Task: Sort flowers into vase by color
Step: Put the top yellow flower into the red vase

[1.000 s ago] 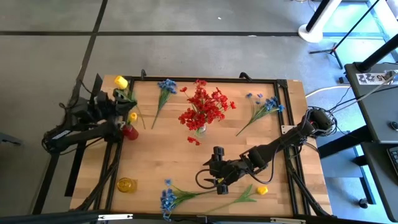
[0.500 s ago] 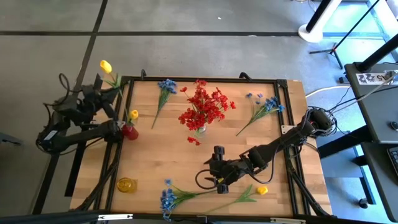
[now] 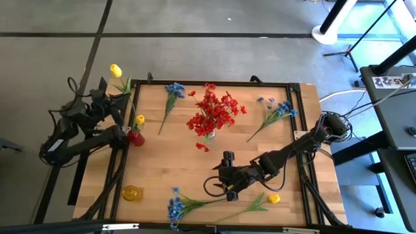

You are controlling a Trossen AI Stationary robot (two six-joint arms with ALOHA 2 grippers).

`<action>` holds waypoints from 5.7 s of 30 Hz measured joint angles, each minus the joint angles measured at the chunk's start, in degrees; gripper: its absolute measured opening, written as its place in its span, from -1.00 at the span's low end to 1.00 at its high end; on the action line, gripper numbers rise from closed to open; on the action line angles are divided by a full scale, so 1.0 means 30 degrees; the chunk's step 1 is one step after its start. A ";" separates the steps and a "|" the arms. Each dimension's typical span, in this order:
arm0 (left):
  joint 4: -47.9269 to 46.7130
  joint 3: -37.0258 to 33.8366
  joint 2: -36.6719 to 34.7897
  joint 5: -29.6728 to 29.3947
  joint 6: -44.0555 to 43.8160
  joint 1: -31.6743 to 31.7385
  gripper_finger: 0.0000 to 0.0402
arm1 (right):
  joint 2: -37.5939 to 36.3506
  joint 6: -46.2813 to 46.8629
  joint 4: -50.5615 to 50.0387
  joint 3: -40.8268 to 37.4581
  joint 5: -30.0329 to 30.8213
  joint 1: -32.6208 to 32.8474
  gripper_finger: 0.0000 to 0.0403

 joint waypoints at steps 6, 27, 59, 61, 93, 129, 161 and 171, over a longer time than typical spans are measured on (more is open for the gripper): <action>-0.0152 0.0431 -0.0044 -0.1708 0.1422 0.0631 -0.95 | 0.0000 -0.0015 -0.0126 0.0000 -0.0009 -0.0105 0.39; 0.9690 -0.3784 0.0575 -0.0376 0.2512 0.0827 -0.96 | 0.0000 -0.0015 -0.0109 0.0000 0.0376 -0.0676 0.39; 1.4561 -0.3129 -0.0198 2.5502 -0.2129 -0.1539 -1.00 | 0.0000 0.1028 0.0631 -0.0007 -0.0736 -0.1198 0.39; 1.1562 -0.2847 -0.0066 2.5761 -0.0589 -0.1374 -0.99 | 0.0000 0.1030 0.0895 -0.0013 -0.0738 -0.1198 0.39; 1.1713 -0.4889 -0.0117 2.1730 -0.0570 -0.4178 -0.96 | 0.0000 0.0954 0.1071 -0.0011 -0.0204 -0.1198 0.39; 1.0378 -0.2470 0.7053 0.2151 0.5651 -2.6358 -0.96 | 0.0000 0.1180 0.1064 -0.0007 -0.0707 -0.1176 0.39; 0.0969 0.4606 0.6781 -2.3998 0.2587 -2.7120 -0.96 | 0.0000 0.0728 0.1027 -0.0007 -0.0211 -0.1198 0.39; 0.0406 0.1887 0.6827 -2.2854 -0.1294 -2.5991 -0.96 | 0.0000 0.0721 0.1027 -0.0007 -0.0211 -0.1198 0.39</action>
